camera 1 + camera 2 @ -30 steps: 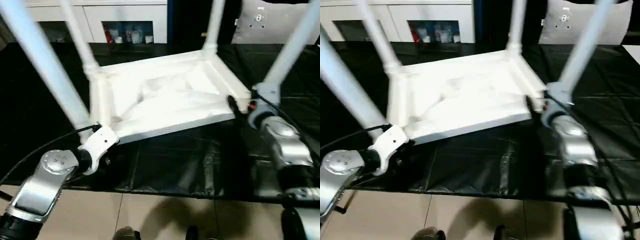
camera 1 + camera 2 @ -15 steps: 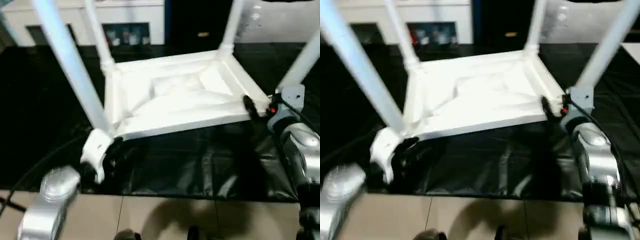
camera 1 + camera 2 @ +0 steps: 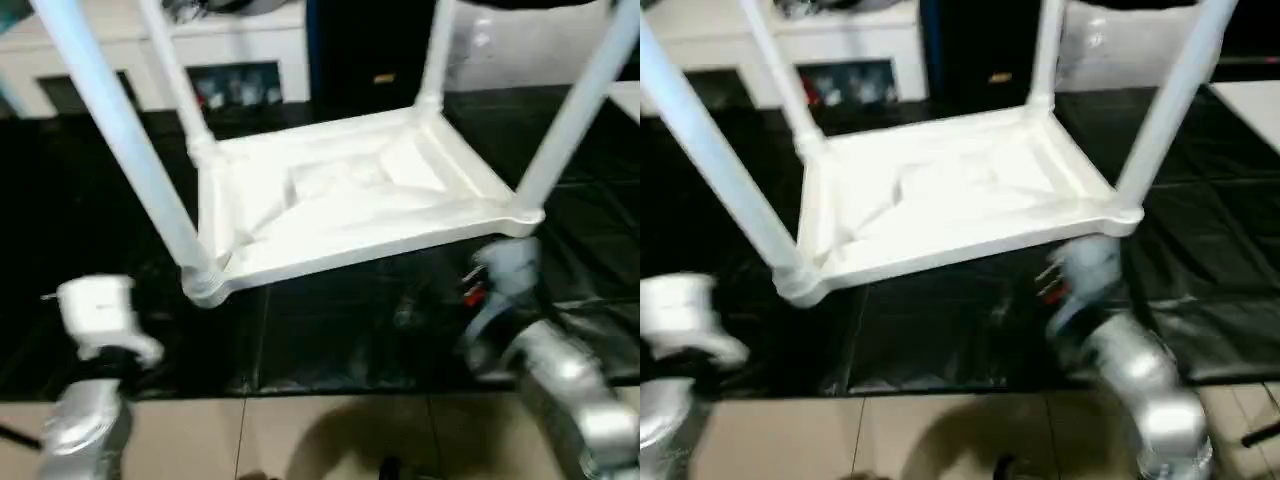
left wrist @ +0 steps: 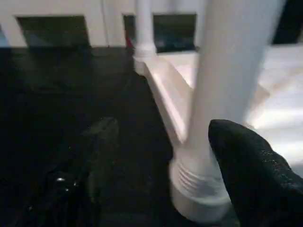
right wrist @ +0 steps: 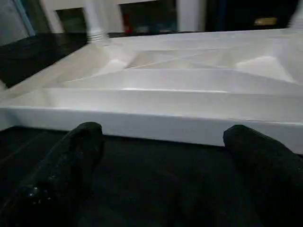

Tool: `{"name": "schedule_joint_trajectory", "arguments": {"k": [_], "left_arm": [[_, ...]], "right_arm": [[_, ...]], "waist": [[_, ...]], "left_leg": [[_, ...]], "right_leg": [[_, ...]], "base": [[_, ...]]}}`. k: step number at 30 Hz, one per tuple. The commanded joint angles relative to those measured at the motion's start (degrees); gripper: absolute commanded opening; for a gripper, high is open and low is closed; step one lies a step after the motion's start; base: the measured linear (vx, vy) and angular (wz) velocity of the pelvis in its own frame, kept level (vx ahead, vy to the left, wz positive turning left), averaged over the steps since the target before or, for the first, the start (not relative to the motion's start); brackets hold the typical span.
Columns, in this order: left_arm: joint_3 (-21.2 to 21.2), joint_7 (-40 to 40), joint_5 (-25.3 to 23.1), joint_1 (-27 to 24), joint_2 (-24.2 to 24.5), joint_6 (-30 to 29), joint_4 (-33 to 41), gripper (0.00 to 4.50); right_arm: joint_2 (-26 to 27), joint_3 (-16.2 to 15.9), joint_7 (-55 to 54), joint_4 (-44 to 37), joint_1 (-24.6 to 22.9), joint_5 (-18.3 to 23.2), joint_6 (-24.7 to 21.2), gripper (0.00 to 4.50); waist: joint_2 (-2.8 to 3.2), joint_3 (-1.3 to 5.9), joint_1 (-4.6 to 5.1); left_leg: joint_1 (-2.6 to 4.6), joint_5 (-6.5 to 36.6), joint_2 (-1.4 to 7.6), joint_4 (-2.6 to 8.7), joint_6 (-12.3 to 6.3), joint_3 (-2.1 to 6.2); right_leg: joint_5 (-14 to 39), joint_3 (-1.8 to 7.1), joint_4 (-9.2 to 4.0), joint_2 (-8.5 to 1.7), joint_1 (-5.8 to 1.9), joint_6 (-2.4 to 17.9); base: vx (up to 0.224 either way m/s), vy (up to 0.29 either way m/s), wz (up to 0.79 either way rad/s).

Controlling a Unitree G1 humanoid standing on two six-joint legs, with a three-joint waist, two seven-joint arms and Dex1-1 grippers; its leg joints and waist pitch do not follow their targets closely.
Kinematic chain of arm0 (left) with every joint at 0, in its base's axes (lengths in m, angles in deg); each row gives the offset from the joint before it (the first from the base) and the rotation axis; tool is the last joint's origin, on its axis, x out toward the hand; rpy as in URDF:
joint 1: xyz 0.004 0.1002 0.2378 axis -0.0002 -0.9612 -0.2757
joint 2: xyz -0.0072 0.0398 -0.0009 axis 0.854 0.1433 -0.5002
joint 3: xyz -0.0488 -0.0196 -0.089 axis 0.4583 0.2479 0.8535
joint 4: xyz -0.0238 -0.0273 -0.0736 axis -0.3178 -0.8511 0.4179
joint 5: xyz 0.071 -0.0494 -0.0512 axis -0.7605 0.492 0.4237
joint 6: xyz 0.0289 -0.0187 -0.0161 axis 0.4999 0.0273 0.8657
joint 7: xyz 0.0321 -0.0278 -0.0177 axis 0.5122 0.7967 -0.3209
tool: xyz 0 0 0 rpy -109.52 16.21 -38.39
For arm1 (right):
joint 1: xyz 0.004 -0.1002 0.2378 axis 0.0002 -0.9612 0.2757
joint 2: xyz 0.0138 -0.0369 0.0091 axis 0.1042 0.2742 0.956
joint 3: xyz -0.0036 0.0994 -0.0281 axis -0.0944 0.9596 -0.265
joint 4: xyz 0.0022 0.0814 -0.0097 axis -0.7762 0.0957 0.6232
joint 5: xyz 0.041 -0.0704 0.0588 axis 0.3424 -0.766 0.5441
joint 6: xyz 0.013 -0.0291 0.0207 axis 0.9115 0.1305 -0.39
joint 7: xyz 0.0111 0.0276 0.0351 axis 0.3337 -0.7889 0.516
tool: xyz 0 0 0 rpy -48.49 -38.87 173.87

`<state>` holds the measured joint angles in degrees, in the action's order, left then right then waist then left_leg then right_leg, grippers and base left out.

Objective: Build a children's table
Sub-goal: Rotate table base

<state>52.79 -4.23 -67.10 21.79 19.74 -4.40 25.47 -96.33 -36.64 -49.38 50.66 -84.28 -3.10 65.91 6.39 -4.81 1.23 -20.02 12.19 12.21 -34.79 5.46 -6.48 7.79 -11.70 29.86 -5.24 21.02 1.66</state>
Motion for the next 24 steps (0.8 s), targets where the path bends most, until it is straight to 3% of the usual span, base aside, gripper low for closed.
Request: {"name": "schedule_joint_trajectory", "arguments": {"k": [1,2,3,4,5,6,7,8,9,10,11,12,13,14,15,16,18,19,20,21,24], "left_arm": [[-1.36,-3.09,1.33,2.42,1.64,-0.09,-1.56,3.56],[-1.88,-4.24,1.48,3.45,2.43,-0.73,-2.12,3.56],[-1.65,-4.98,2.22,4.92,2.83,-1.4,-3.14,3.56],[-1.35,-5.3,2.83,6.33,3.2,-2.25,-4.17,3.56],[-1.0,-5.73,3.34,7.52,3.44,-2.06,-5.16,3.56],[-1.0,-5.73,3.34,7.52,3.44,-2.06,-5.16,3.56],[-0.8,-6.04,3.64,8.26,3.6,-1.86,-5.79,3.56],[-0.8,-6.04,3.64,8.26,3.6,-1.86,-5.79,3.56],[-0.67,-7.16,3.96,9.22,4.4,-1.5,-6.9,3.56],[-0.67,-7.16,3.96,9.22,4.4,-1.5,-6.9,3.56],[0.0,-9.56,6.34,10.51,5.72,-1.73,-8.18,3.56],[0.0,-9.56,6.34,10.51,5.72,-1.73,-8.18,3.56],[0.18,-10.79,7.48,10.67,6.18,-2.08,-8.37,3.56],[0.32,-12.23,8.26,10.71,7.12,-2.1,-8.92,3.56],[0.4,-12.75,8.42,10.78,7.47,-2.16,-9.27,3.56],[0.45,-13.08,8.51,10.83,7.69,-2.19,-9.5,3.56],[0.39,-14.89,8.65,11.96,9.15,-2.83,-11.82,3.56],[0.36,-15.17,8.69,12.24,9.36,-2.93,-12.27,3.56],[0.23,-15.54,8.66,12.82,9.73,-3.21,-13.09,3.56],[-0.05,-16.49,8.96,14.19,10.15,-3.71,-14.59,3.56],[-0.89,-19.15,9.75,16.25,11.12,-4.06,-17.08,3.9]], "right_arm": [[0.8,-0.19,-0.67,-0.13,0.64,-1.35,-1.28,4.5],[1.02,-0.17,-0.93,0.44,1.0,-1.64,-1.46,4.5],[1.18,-0.1,-1.73,0.82,1.44,-1.8,-2.19,4.5],[1.23,-0.04,-2.67,1.1,1.89,-1.81,-2.93,4.5],[1.32,0.11,-3.49,1.37,2.29,-1.83,-3.42,4.5],[1.32,0.11,-3.49,1.37,2.29,-1.83,-3.42,4.5],[1.37,0.21,-4.0,1.56,2.54,-1.85,-3.69,4.5],[1.37,0.21,-4.0,1.56,2.54,-1.85,-3.69,4.5],[1.32,0.4,-4.53,1.81,2.89,-1.8,-4.23,4.5],[1.32,0.4,-4.53,1.81,2.89,-1.8,-4.23,4.5],[1.38,0.65,-4.62,1.93,3.12,-2.05,-4.77,4.5],[1.38,0.65,-4.62,1.93,3.12,-2.05,-4.77,4.5],[1.29,0.68,-4.5,2.01,3.12,-2.16,-4.93,4.5],[1.19,0.67,-4.15,2.14,3.1,-2.62,-5.11,4.5],[1.09,0.62,-4.09,2.23,3.18,-2.75,-5.24,4.5],[1.03,0.59,-4.04,2.29,3.23,-2.82,-5.32,4.5],[0.9,0.47,-4.04,2.89,3.86,-2.94,-5.61,4.5],[0.89,0.45,-4.08,3.01,3.99,-2.92,-5.67,4.5],[0.89,0.44,-4.1,3.22,4.25,-2.88,-5.77,4.5],[0.77,0.3,-4.09,3.55,4.78,-2.93,-6.38,4.5],[0.58,0.12,-4.38,4.24,5.69,-3.25,-7.78,4.5]], "waist": [[0.56,2.29,-0.6],[0.23,2.2,-1.69],[-2.04,1.58,-1.85],[-3.02,0.91,-1.65],[-2.68,1.13,-0.33],[-1.88,2.0,-0.22],[-0.87,2.6,0.55],[0.6,1.97,-0.86],[1.17,2.87,-2.33],[-1.65,2.51,-0.87],[-3.73,1.22,-1.58],[-4.09,2.51,-0.39],[-4.09,2.51,-0.39],[-2.17,4.66,-1.65],[-1.94,3.99,-1.54],[-1.13,4.38,-1.54],[-1.26,4.43,-1.15],[-1.02,4.35,-1.06],[-1.5,4.52,-0.93],[-1.36,4.53,-1.03],[-1.74,4.83,-1.43]], "left_leg": [[-1.06,39.97,4.64,8.31,-3.3,1.98],[-0.23,44.02,5.67,9.48,-1.87,2.04],[3.3,39.59,-0.53,4.98,-0.65,-0.57],[6.11,32.4,-3.78,0.23,-0.74,-2.33],[4.42,24.55,-4.49,-1.71,-2.15,-1.69],[3.71,23.76,-3.82,-0.95,-2.48,-1.37],[0.45,27.25,-1.06,1.98,-2.36,0.74],[-3.82,41.03,4.96,8.37,-2.25,4.02],[-2.79,43.68,5.97,9.6,-1.92,4.43],[0.64,41.56,2.54,6.8,-2.61,1.83],[4.82,25.42,-5.24,-3.3,-0.47,-2.11],[1.8,13.51,-5.35,-4.5,-2.8,-1.04],[1.8,13.51,-5.35,-4.5,-2.8,-1.04],[-1.86,9.9,-2.72,0.93,-2.22,1.09],[-1.29,12.34,-2.08,1.93,-2.67,1.42],[-1.02,12.73,-1.7,2.19,-2.44,1.49],[-1.56,14.26,-0.84,3.17,-2.54,1.53],[-1.21,17.53,-0.87,3.48,-2.6,1.38],[-1.0,18.8,-0.83,3.6,-2.48,1.34],[-1.23,18.33,-0.83,3.71,-2.48,1.42],[-0.85,15.94,-0.88,3.68,-2.82,0.9]], "right_leg": [[29.23,3.83,1.14,-1.66,-3.9,-3.96],[20.51,7.34,4.56,-2.26,-2.98,-0.43],[40.52,6.31,-3.45,-2.06,1.48,-2.85],[53.47,4.12,-8.13,-2.1,5.53,-5.42],[58.88,1.62,-8.48,-3.74,3.3,-7.71],[55.82,0.2,-8.34,-3.49,1.43,-8.59],[44.34,-0.65,-5.5,-2.96,-2.67,-9.36],[26.9,4.64,7.53,-2.74,-6.63,-4.52],[16.88,7.31,9.16,-2.79,-5.73,-1.68],[19.01,9.17,5.77,-2.62,-2.29,-0.89],[59.63,5.72,-7.27,-2.49,5.17,-8.85],[65.14,6.75,-5.38,-6.5,1.63,-8.72],[65.14,6.75,-5.38,-6.5,1.63,-8.72],[47.75,6.64,-2.07,-4.75,-2.02,-7.94],[38.99,6.29,-1.78,-3.18,-0.87,-4.56],[34.94,6.33,-1.17,-2.96,-1.04,-2.44],[27.15,6.37,-0.5,-2.54,-1.66,1.78],[26.96,6.37,-0.57,-2.38,-1.49,2.73],[26.09,6.57,-0.57,-2.54,-1.52,3.61],[25.23,6.75,-0.35,-2.65,-1.72,4.02],[22.11,7.71,0.02,-2.57,-1.33,6.06]], "base": [[0.0,0.0,0.0],[0.0,0.0,0.0],[0.03,-0.041,0.22],[0.03,-0.041,0.22],[0.0,0.0,0.0],[0.04,0.045,-0.28],[0.04,0.045,-0.28],[0.067,0.036,-0.17],[0.0,0.0,0.0],[0.0,0.0,0.0],[0.035,-0.066,0.16],[0.095,0.005,-0.24],[0.095,0.005,-0.24],[0.105,0.056,-0.4],[0.0,0.0,0.0],[0.0,0.0,0.0],[0.0,0.0,0.0],[0.0,0.0,0.0],[0.0,0.0,0.0],[0.0,0.0,0.0],[0.0,0.0,0.0]]}}
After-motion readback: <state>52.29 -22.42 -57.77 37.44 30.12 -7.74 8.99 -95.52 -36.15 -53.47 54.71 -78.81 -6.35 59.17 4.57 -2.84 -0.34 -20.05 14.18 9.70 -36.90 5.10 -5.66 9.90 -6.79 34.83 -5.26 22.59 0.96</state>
